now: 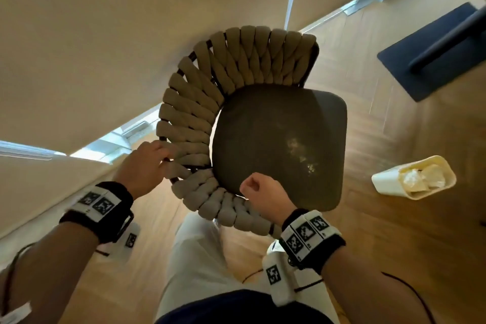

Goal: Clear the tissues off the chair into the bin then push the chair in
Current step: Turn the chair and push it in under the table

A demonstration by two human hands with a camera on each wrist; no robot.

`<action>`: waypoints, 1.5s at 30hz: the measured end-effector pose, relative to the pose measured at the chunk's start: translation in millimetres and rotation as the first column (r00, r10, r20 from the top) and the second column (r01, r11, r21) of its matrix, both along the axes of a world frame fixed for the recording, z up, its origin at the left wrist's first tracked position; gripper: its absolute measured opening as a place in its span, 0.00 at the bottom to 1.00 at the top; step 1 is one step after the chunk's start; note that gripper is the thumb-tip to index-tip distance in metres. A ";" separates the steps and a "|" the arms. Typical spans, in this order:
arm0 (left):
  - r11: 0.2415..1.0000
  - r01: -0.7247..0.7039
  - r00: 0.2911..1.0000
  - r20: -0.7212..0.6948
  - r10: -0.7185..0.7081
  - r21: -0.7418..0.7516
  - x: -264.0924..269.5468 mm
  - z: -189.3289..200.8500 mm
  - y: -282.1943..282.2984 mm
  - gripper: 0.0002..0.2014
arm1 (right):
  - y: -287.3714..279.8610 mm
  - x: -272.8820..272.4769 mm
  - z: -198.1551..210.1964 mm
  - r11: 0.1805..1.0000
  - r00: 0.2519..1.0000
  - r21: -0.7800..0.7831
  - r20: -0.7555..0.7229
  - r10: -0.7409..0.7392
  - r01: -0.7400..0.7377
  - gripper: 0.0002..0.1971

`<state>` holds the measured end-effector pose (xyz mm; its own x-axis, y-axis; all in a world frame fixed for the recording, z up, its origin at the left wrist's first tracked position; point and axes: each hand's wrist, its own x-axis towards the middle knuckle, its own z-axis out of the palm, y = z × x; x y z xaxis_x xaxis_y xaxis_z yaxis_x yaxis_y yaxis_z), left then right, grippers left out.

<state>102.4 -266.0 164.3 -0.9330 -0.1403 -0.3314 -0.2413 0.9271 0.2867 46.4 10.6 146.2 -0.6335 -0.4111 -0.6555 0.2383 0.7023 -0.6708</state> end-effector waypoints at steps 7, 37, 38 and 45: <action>0.772 0.587 0.806 0.084 -0.586 -0.243 -116.4 -49.0 -132.7 0.23 | -150.9 11.5 -29.3 0.973 0.974 0.057 0.014 -0.225 0.223 0.09; 0.202 0.946 0.211 0.009 -0.977 -0.251 -204.3 -100.1 -65.8 0.19 | -155.6 38.5 -83.6 0.906 0.951 0.336 -0.255 -0.177 0.259 0.22; 0.209 0.945 0.220 0.016 -0.975 -0.251 -204.7 -100.5 -57.3 0.17 | -146.0 36.1 -82.4 0.890 0.943 0.362 -0.279 -0.180 0.276 0.22; 0.264 0.932 0.287 0.057 -0.956 -0.248 -218.6 -100.2 12.3 0.19 | -77.6 9.2 -73.1 0.839 0.941 0.451 -0.284 -0.186 0.302 0.29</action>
<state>-116.1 -253.6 64.1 -0.4718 0.8140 -0.3388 0.8586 0.5115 0.0333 55.6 -67.0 73.1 -0.8212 0.1075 -0.5604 0.3332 0.8876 -0.3180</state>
